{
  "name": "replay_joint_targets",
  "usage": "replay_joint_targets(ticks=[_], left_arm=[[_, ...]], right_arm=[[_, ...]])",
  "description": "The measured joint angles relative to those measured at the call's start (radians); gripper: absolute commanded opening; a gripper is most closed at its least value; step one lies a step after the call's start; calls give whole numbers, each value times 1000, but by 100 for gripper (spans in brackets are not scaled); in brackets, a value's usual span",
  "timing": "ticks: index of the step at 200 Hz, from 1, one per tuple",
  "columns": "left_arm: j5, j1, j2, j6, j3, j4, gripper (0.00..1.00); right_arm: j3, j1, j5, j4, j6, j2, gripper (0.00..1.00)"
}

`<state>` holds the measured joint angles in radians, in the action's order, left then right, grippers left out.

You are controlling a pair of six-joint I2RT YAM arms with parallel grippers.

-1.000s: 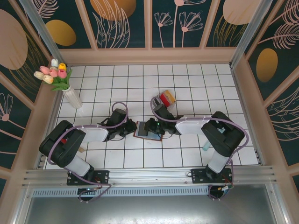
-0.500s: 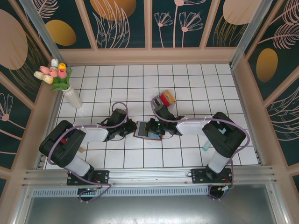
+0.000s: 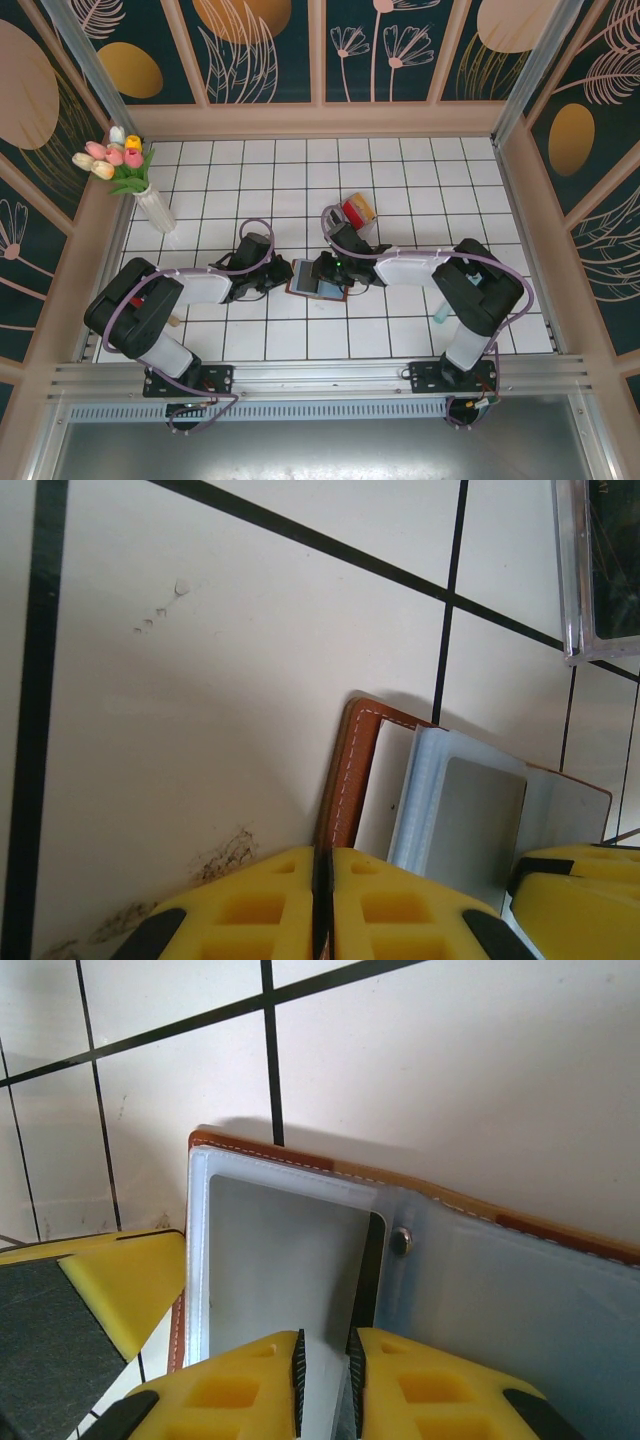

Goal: Put the credit cards into the card holder

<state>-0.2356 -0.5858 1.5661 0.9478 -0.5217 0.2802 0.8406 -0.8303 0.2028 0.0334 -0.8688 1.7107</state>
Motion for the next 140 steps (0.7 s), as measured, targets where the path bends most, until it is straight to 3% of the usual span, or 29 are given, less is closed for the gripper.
replay_joint_targets(ticks=[140], left_arm=[[0, 0, 0, 0, 0, 0, 13]], right_arm=[[36, -8, 62, 38, 0, 58, 23]])
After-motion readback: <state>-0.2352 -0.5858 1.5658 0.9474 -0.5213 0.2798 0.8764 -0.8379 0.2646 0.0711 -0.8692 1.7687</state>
